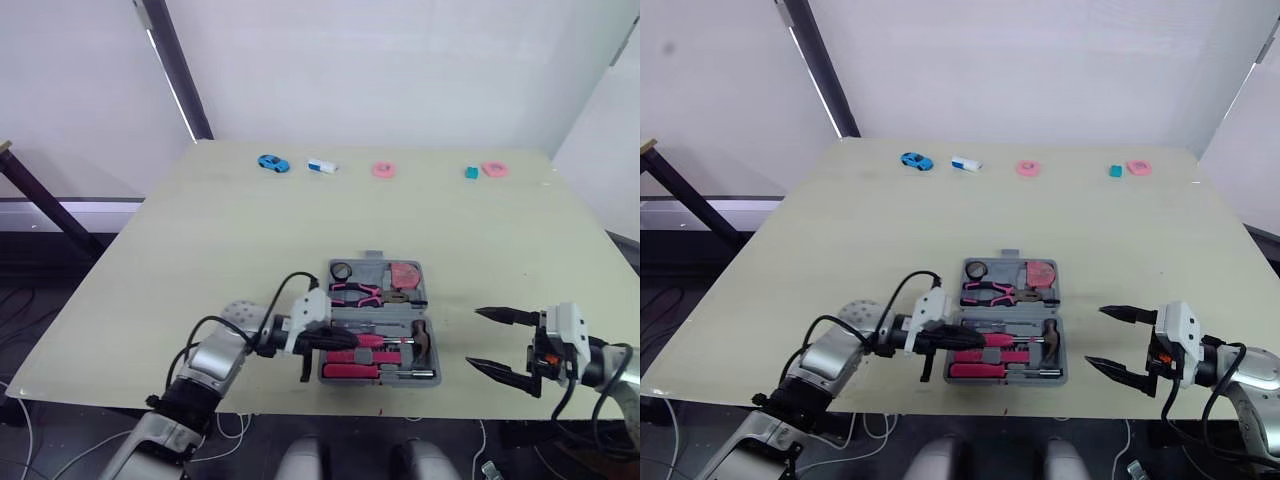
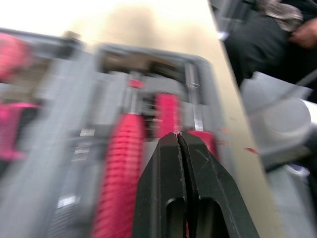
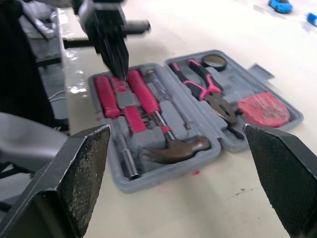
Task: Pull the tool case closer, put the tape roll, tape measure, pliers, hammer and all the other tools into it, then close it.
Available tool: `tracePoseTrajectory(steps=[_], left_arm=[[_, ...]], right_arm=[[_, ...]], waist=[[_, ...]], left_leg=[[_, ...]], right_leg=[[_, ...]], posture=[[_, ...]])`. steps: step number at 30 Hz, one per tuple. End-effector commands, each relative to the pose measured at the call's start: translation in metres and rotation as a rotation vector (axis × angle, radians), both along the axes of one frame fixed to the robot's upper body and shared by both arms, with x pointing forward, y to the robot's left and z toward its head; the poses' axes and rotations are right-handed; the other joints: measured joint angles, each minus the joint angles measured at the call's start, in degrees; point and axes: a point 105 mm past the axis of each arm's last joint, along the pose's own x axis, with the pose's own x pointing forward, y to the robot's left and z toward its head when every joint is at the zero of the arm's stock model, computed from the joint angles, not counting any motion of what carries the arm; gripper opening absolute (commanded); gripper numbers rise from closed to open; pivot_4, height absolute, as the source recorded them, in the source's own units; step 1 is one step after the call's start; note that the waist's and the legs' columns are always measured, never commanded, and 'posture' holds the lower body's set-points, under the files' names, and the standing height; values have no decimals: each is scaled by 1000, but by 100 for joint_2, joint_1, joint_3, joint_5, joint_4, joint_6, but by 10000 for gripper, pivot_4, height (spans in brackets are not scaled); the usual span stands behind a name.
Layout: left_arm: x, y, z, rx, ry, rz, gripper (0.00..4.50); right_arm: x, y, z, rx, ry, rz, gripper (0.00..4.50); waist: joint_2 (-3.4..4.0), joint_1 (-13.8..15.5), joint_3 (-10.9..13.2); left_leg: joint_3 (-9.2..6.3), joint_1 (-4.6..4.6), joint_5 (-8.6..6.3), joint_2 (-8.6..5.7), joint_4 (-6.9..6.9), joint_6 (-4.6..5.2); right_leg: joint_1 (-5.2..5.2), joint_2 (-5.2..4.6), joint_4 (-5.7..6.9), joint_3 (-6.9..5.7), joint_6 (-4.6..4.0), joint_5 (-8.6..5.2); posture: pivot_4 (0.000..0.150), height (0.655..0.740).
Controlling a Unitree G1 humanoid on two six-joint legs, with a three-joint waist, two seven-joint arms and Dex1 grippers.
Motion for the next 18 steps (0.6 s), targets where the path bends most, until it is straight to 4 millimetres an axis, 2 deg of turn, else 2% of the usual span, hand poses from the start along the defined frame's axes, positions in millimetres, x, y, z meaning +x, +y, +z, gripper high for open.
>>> tracePoseTrajectory(steps=[1,4,9,12,15,16,18], left_arm=[[12,26,16,-46,-29,137,884],[23,47,13,-39,-21,259,884],[36,65,1,-6,-6,369,884],[39,69,-4,0,5,373,0],[46,79,-4,-16,10,441,0],[47,82,-4,-24,11,458,0],[49,93,-3,-51,17,514,0]], right_arm=[[9,-4,0,-11,-24,-44,45000],[23,-6,-9,-41,3,-100,45000],[50,-4,-24,-98,54,-157,45000],[60,-1,-27,-114,64,-167,37972],[71,0,-25,-108,45,-199,22686],[72,0,-24,-105,41,-203,19894],[72,-3,-20,-77,30,-214,10345]], waist=[[0,3,0],[0,1,0],[1,-1,1],[0,13,1],[0,18,1],[0,16,1],[0,10,1]], left_leg=[[0,0,0,0,-1,0],[3,1,0,0,0,0],[10,3,0,0,-1,0],[8,-1,0,0,-2,0],[8,-16,0,0,-2,0],[8,-16,0,0,-2,0],[8,-17,0,0,-2,0]], right_leg=[[0,0,0,-1,0,0],[0,-2,0,0,0,0],[-1,-1,0,3,0,0],[-4,-1,0,1,0,1],[-16,-2,-2,0,0,2],[-16,-2,-2,0,0,2],[-17,-2,-3,0,0,2]], posture=[[1500,7400],[1500,7400],[1500,7400],[1500,7400],[1500,7400],[1500,7400],[1500,7400]])
